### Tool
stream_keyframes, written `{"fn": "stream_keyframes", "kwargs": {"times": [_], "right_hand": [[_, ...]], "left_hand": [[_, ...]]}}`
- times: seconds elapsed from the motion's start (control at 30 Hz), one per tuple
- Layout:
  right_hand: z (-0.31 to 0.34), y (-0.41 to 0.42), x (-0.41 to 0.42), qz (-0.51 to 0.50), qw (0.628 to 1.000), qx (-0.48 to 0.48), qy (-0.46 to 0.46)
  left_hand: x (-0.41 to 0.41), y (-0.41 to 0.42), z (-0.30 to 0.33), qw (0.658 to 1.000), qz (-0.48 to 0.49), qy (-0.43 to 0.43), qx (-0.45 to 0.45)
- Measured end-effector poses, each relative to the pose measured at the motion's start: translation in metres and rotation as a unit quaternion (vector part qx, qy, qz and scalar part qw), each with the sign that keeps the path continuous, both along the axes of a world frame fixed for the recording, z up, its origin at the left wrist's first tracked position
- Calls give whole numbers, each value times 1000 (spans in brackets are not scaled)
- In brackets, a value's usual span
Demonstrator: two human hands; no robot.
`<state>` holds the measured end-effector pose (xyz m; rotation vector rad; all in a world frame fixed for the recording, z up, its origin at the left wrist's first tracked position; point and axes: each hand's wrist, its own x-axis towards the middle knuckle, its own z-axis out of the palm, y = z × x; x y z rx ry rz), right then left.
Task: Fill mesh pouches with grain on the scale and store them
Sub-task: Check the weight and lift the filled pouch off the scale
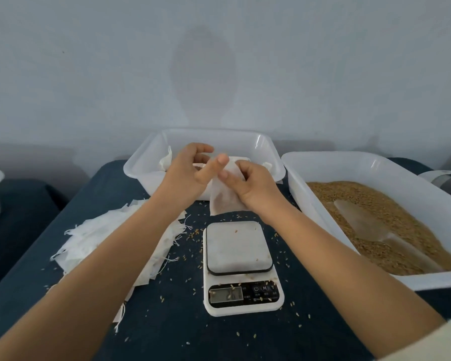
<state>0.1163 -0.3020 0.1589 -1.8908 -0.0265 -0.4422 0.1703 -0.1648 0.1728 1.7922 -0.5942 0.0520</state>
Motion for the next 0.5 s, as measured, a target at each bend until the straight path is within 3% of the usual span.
{"fn": "stream_keyframes", "kwargs": {"times": [0.1,0.17,0.3,0.5], "right_hand": [[4,0,2,-20,999,23,-38],[5,-1,2,-29,996,53,-58],[3,-7,1,-25,994,93,-49],[0,-12,-3,-39,983,174,-39]], "left_hand": [[-1,5,-5,992,-109,66,25],[-2,6,-11,981,-155,113,-16],[-5,4,-17,965,-152,169,-133],[-7,2,-25,946,-143,219,-193]]}}
